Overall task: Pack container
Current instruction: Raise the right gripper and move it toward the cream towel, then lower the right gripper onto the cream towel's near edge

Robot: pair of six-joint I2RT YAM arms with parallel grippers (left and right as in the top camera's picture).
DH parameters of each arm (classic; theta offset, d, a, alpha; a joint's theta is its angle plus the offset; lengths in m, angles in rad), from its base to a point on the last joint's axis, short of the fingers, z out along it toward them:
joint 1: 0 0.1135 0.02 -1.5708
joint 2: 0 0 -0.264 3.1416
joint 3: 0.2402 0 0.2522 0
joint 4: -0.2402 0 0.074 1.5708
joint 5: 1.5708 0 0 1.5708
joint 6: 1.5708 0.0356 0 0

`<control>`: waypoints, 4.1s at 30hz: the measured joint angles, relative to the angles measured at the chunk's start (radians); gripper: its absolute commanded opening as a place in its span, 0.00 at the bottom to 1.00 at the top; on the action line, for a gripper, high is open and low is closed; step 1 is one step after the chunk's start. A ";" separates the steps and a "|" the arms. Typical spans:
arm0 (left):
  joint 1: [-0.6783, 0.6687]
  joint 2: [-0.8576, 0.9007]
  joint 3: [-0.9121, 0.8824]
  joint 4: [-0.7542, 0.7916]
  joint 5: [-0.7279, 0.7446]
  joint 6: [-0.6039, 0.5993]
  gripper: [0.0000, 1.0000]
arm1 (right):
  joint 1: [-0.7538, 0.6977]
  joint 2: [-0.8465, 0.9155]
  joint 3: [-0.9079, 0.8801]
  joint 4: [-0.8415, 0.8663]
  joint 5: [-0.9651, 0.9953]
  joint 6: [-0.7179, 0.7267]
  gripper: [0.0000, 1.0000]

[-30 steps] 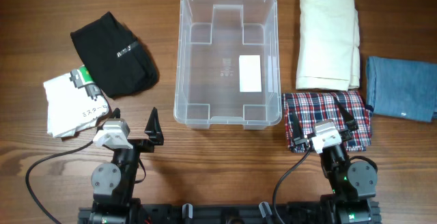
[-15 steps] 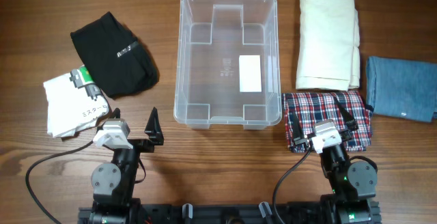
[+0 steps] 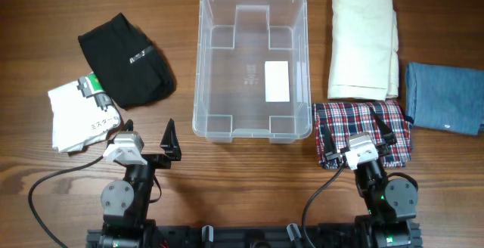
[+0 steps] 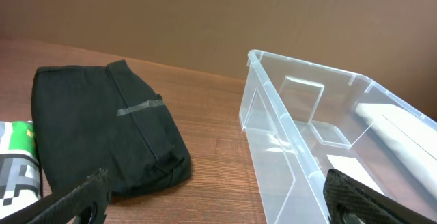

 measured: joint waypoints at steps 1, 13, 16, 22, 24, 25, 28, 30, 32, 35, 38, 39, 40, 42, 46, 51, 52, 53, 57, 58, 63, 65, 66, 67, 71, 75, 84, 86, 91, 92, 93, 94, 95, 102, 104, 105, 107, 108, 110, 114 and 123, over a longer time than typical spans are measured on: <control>0.000 0.000 0.000 0.000 0.000 0.000 1.00 | 0.000 0.000 0.000 0.000 0.000 0.000 1.00; 0.000 0.000 0.000 0.000 0.000 0.000 1.00 | 0.000 0.000 0.000 0.000 0.000 0.000 1.00; 0.000 0.000 0.000 0.000 0.000 0.000 1.00 | 0.000 0.000 0.000 0.000 0.000 0.000 1.00; 0.000 0.000 0.000 0.000 0.000 0.000 1.00 | 0.000 0.000 0.000 0.000 0.000 0.000 1.00; 0.000 0.000 0.000 0.000 0.000 0.000 1.00 | 0.000 0.000 0.000 0.000 -0.002 0.000 1.00; 0.000 0.000 0.000 0.000 0.000 0.000 1.00 | 0.000 0.000 0.000 0.000 -0.009 0.000 1.00; 0.000 0.000 0.000 0.000 0.000 0.000 1.00 | 0.000 0.000 0.000 0.012 -0.070 0.000 1.00; 0.000 0.000 0.000 0.000 0.000 0.000 1.00 | 0.000 0.000 0.000 0.020 -0.148 0.000 1.00; 0.000 0.000 0.000 0.000 0.000 0.000 1.00 | 0.000 0.000 0.000 0.023 -0.237 0.000 1.00; 0.000 0.000 0.000 0.000 0.000 0.000 1.00 | 0.000 0.000 0.000 0.023 -0.362 0.000 1.00; 0.000 0.000 0.000 0.000 0.000 0.000 1.00 | 0.000 0.000 0.000 0.023 -0.425 -0.007 1.00; 0.000 0.000 0.000 0.000 0.000 0.000 1.00 | 0.000 0.000 0.000 0.024 -0.439 -0.019 1.00; 0.000 0.000 0.000 0.000 0.000 0.000 1.00 | 0.000 0.000 0.000 0.029 -0.450 -0.031 1.00; 0.000 0.000 0.000 0.000 0.000 0.000 1.00 | 0.000 0.001 0.000 0.074 -0.495 -0.045 1.00; 0.000 0.000 0.000 0.000 0.000 0.000 1.00 | 0.000 0.001 0.001 0.150 -0.545 0.015 1.00; 0.000 0.000 0.000 0.000 0.000 0.000 1.00 | 0.000 0.003 0.035 0.147 -0.485 0.231 1.00; 0.000 0.000 0.000 0.000 0.000 0.000 1.00 | 0.000 0.003 0.050 0.147 -0.473 0.264 1.00; 0.000 0.000 0.000 0.000 0.000 0.000 1.00 | 0.000 0.003 0.076 0.143 -0.453 0.309 1.00; 0.000 0.000 0.000 0.000 0.000 0.000 1.00 | 0.000 0.018 0.203 0.063 -0.360 0.428 1.00; 0.000 0.000 0.000 0.000 0.000 0.000 1.00 | 0.000 0.030 0.235 0.038 -0.339 0.444 1.00; 0.000 0.000 0.000 0.000 0.000 0.000 1.00 | 0.000 0.179 0.456 -0.111 -0.202 0.497 1.00; 0.000 0.000 0.000 0.000 0.000 0.000 1.00 | 0.000 0.272 0.555 -0.185 -0.165 0.495 1.00; 0.000 0.000 0.000 0.000 0.000 0.000 1.00 | 0.000 0.315 0.601 -0.222 -0.156 0.491 1.00; 0.000 0.000 0.000 0.000 0.000 0.000 1.00 | 0.000 0.371 0.657 -0.266 -0.145 0.485 1.00; 0.000 0.000 0.000 0.000 0.000 0.000 1.00 | 0.000 0.574 0.885 -0.490 -0.122 0.457 1.00; 0.000 0.000 0.000 0.000 0.000 0.000 1.00 | 0.000 0.754 1.104 -0.771 -0.111 0.442 1.00; 0.000 0.000 0.000 0.000 0.000 0.001 1.00 | -0.001 1.122 1.447 -1.091 -0.103 0.431 1.00; 0.000 0.000 0.000 0.000 0.000 0.003 1.00 | -0.001 1.157 1.460 -1.086 -0.093 0.430 1.00; 0.000 0.000 0.000 0.000 0.000 0.003 1.00 | -0.001 1.197 1.461 -1.078 -0.034 0.413 1.00; 0.000 0.000 0.000 0.000 0.000 0.003 1.00 | -0.005 1.197 1.461 -1.078 -0.024 0.413 1.00; 0.000 0.000 0.000 0.000 0.000 0.003 1.00 | -0.011 1.197 1.461 -1.078 -0.013 0.414 1.00; 0.000 0.000 0.000 0.000 0.000 0.003 1.00 | -0.024 1.198 1.462 -1.078 -0.006 0.418 1.00; 0.000 0.000 0.000 0.000 0.000 0.003 1.00 | -0.044 1.202 1.464 -1.078 -0.001 0.425 1.00; 0.000 0.000 0.000 0.000 0.000 0.003 1.00 | -0.219 1.354 1.481 -1.078 0.010 0.425 1.00; 0.000 0.000 0.000 0.000 0.000 0.003 1.00 | -0.258 1.436 1.490 -1.073 -0.005 0.415 1.00; 0.000 0.000 0.000 0.000 0.000 0.003 1.00 | -0.271 1.470 1.495 -1.070 -0.010 0.409 1.00; 0.000 0.000 0.000 0.000 0.000 0.003 1.00 | -0.294 1.542 1.519 -1.070 -0.011 0.394 1.00; 0.000 0.000 0.000 0.000 0.000 0.003 1.00 | -0.307 1.584 1.538 -1.070 -0.008 0.388 1.00; 0.000 0.000 0.000 0.000 0.000 0.003 1.00 | -0.329 1.650 1.572 -1.069 0.005 0.382 1.00; 0.000 0.000 0.000 0.000 0.000 0.003 1.00 | -0.372 1.751 1.633 -1.020 0.015 0.378 1.00; 0.000 0.000 0.000 0.000 0.000 0.003 1.00 | -0.439 1.875 1.654 -0.848 -0.005 0.354 1.00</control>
